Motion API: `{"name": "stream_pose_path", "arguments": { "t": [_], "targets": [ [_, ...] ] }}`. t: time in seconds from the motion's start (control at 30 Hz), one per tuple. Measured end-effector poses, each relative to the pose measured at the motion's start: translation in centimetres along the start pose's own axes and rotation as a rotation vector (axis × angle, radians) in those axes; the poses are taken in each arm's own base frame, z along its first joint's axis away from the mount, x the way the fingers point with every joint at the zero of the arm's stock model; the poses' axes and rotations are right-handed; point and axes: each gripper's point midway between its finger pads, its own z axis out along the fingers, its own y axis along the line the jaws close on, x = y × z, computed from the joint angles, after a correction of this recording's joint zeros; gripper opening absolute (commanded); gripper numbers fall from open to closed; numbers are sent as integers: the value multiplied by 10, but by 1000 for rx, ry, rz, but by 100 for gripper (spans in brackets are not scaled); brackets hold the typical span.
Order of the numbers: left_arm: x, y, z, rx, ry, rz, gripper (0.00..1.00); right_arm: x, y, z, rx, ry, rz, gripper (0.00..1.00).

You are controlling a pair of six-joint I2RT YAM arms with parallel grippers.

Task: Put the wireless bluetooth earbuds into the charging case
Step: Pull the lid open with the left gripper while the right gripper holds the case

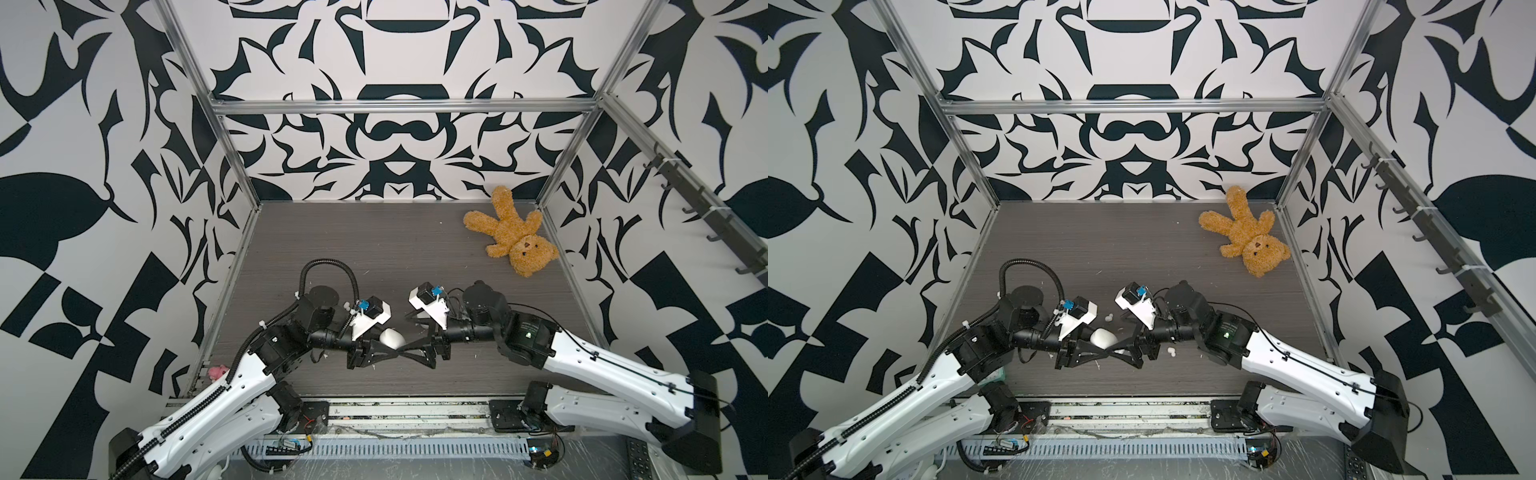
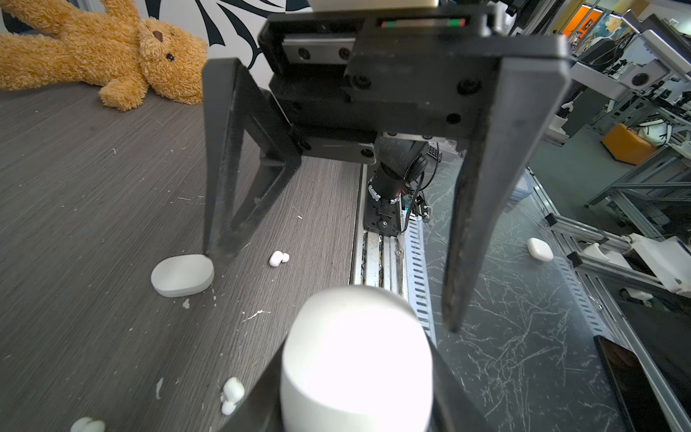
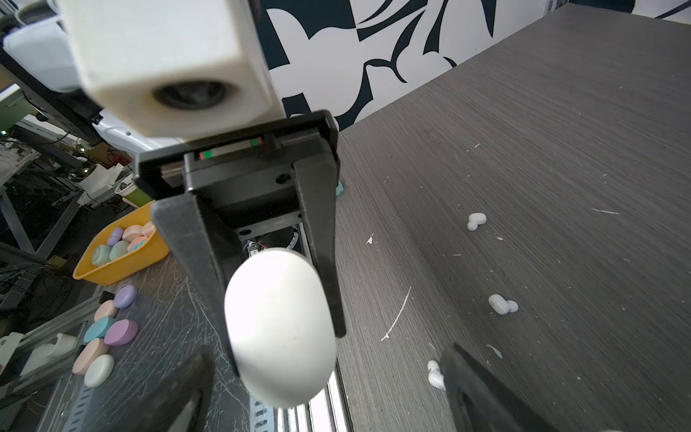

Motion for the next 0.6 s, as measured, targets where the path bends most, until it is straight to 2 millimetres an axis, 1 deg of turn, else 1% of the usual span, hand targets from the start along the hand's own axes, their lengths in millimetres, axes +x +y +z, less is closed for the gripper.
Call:
{"name": "stream_pose_path", "arguments": {
  "t": [0.17, 0.6],
  "targets": [
    [-1, -1, -1, 4, -3, 2, 0, 0, -4, 0, 21, -2, -4, 95],
    [2, -2, -1, 13, 5, -10, 0, 2, -5, 4, 29, 8, -19, 93]
  ]
}}
